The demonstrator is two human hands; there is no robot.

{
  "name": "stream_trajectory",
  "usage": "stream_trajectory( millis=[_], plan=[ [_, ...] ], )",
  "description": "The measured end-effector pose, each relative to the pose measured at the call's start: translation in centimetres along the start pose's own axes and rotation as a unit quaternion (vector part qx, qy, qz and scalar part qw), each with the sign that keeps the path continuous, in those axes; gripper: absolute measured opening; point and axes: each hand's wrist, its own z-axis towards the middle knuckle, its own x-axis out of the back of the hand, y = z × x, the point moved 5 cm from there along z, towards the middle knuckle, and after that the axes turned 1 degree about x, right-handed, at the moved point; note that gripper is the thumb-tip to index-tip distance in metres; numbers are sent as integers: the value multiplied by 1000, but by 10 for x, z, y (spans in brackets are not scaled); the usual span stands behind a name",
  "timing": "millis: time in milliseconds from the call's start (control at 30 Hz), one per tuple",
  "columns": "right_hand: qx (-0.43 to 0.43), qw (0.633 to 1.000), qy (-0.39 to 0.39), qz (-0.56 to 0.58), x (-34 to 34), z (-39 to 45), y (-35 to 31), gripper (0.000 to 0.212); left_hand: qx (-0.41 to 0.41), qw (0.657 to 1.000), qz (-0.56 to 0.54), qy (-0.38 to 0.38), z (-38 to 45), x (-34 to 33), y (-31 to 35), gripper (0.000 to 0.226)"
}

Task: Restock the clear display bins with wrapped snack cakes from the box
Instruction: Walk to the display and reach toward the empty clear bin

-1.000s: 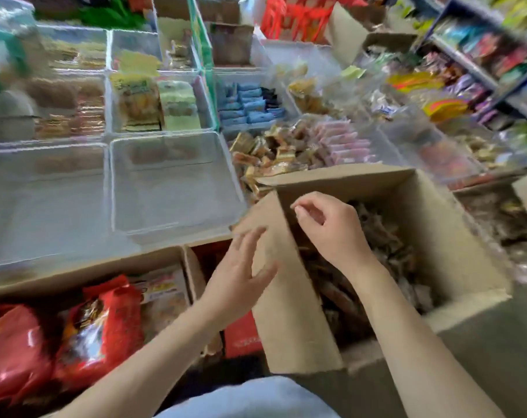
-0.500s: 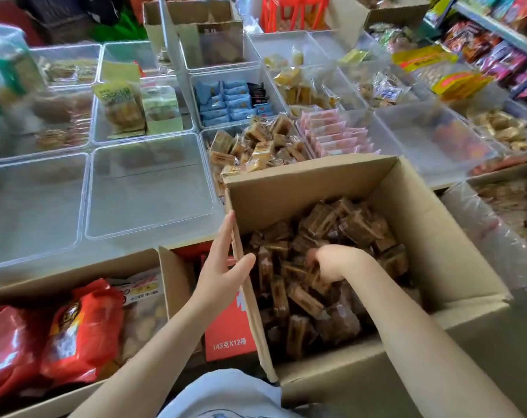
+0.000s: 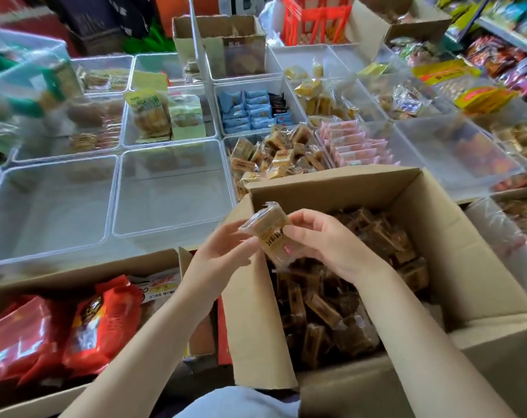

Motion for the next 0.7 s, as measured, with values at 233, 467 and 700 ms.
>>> stream_trajectory(
  millis=[233,467,700],
  plan=[
    [52,990,-42,-126,-96,37,-19,32,-29,993,-71,92,-18,95,10,31],
    [157,919,-38,-359,-211,117,-22,31,-141,822,525,172,-17,259,-5,29],
    [145,849,-118,-495,-381,242,32,45,-80,768,608,185,37,451,-44,28]
  ],
)
